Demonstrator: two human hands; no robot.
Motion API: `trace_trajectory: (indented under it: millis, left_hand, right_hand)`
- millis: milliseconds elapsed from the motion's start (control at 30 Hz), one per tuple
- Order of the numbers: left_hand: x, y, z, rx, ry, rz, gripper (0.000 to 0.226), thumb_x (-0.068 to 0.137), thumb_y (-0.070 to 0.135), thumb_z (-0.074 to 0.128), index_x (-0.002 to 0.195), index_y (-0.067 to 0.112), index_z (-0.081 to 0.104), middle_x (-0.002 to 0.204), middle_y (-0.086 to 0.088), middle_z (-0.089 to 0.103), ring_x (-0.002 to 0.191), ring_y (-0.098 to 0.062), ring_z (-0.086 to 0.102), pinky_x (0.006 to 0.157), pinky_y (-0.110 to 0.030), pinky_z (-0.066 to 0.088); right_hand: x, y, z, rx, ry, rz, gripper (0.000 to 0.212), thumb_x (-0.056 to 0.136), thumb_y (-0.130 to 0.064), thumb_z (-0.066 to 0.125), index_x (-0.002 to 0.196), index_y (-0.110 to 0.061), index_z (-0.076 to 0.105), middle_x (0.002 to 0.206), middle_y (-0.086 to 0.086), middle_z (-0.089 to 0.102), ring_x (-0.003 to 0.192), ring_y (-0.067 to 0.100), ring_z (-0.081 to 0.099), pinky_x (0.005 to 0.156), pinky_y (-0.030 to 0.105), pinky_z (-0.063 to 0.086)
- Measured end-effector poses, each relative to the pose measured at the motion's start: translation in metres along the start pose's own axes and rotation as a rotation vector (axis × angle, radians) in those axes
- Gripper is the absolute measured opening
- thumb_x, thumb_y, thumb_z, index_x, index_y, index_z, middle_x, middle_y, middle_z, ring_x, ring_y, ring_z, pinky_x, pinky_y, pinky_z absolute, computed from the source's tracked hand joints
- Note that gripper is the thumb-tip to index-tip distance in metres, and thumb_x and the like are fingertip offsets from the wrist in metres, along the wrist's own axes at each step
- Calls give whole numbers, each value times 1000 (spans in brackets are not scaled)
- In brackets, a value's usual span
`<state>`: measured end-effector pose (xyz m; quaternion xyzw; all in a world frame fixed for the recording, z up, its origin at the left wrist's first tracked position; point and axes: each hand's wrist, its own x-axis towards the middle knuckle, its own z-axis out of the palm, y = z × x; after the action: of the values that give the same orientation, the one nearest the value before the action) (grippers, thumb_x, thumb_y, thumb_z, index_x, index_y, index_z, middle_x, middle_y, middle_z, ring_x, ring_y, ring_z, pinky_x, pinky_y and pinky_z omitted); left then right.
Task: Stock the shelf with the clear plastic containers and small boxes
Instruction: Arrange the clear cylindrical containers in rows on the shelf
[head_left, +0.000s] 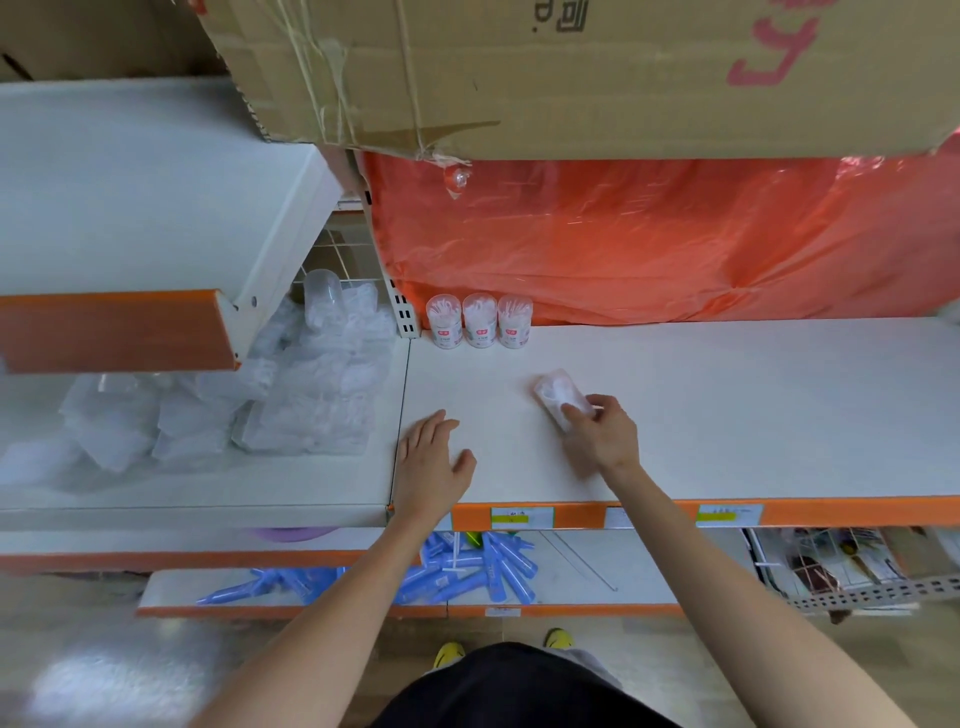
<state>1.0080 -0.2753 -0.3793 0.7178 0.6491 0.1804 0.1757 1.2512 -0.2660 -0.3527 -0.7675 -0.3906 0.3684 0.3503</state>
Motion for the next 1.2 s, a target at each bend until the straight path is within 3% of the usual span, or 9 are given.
trace_trajectory:
  millis: [133, 200, 333, 500, 600, 800, 933, 1067, 1200]
  left_hand:
    - [3, -2, 0, -163, -17, -50, 34, 87, 30, 65, 121, 27, 62, 143, 9, 45, 136, -13, 33, 110, -25, 17]
    - [3, 4, -3, -275, 1, -98, 22, 91, 26, 62, 113, 27, 65, 132, 9, 54, 129, -13, 42, 108, -24, 28]
    - [0, 35, -13, -634, -81, -292, 23, 99, 28, 54, 116, 17, 65, 113, 5, 64, 100, -5, 58, 75, 0, 39]
    - [5, 54, -17, -808, -212, -328, 17, 99, 29, 54, 109, 18, 62, 105, -2, 69, 93, -13, 66, 68, -12, 44]
    - [5, 60, -18, -884, -258, -343, 14, 100, 26, 54, 109, 16, 57, 98, -4, 67, 79, -11, 64, 60, -8, 45]
    - [2, 53, -17, -982, -259, -400, 26, 99, 32, 54, 120, 17, 58, 109, -4, 69, 88, -12, 66, 71, -21, 45]
    - [-3, 46, -18, -1018, -226, -397, 27, 99, 29, 55, 120, 12, 59, 108, -9, 69, 87, -12, 67, 71, -18, 50]
    - [-6, 42, -18, -1094, -193, -401, 15, 97, 26, 57, 108, 17, 63, 105, -7, 68, 89, -15, 68, 75, -21, 52]
    - [-6, 40, -16, -1125, -172, -399, 10, 94, 28, 62, 103, 23, 64, 104, -3, 69, 93, -14, 69, 76, -21, 52]
  right_hand:
    - [-22, -6, 22, 200, 16, 58, 47, 86, -41, 72, 121, -13, 59, 108, 5, 69, 96, 23, 65, 81, 29, 47]
    - [-33, -5, 36, 289, -1, 78, 46, 85, -42, 72, 120, -15, 58, 108, 3, 68, 96, 22, 66, 84, 32, 50]
    - [-48, 1, 57, 383, -73, 86, 55, 73, -54, 74, 114, -20, 65, 100, 1, 70, 92, 21, 69, 91, 43, 54]
    - [-59, 1, 54, 334, -98, -12, 40, 80, -38, 80, 113, -23, 63, 94, -2, 68, 87, 17, 66, 83, 29, 54]
    - [-60, 2, 52, 358, -150, -44, 38, 82, -35, 78, 114, -24, 60, 95, -2, 67, 88, 14, 65, 81, 24, 52]
    - [-58, 5, 44, 517, -285, -50, 21, 100, -16, 55, 119, -15, 63, 107, 9, 70, 96, 22, 69, 81, 23, 53]
    - [-57, 8, 44, 456, -331, -57, 30, 98, -20, 58, 127, -12, 62, 113, 6, 71, 98, 18, 70, 91, 29, 54]
    - [-60, 6, 43, 449, -374, -97, 25, 98, -23, 59, 121, -15, 67, 110, -2, 73, 98, 16, 69, 88, 26, 53]
    - [-62, 6, 43, 498, -359, -75, 28, 95, -18, 65, 121, -9, 63, 98, 9, 75, 90, 22, 72, 82, 27, 56]
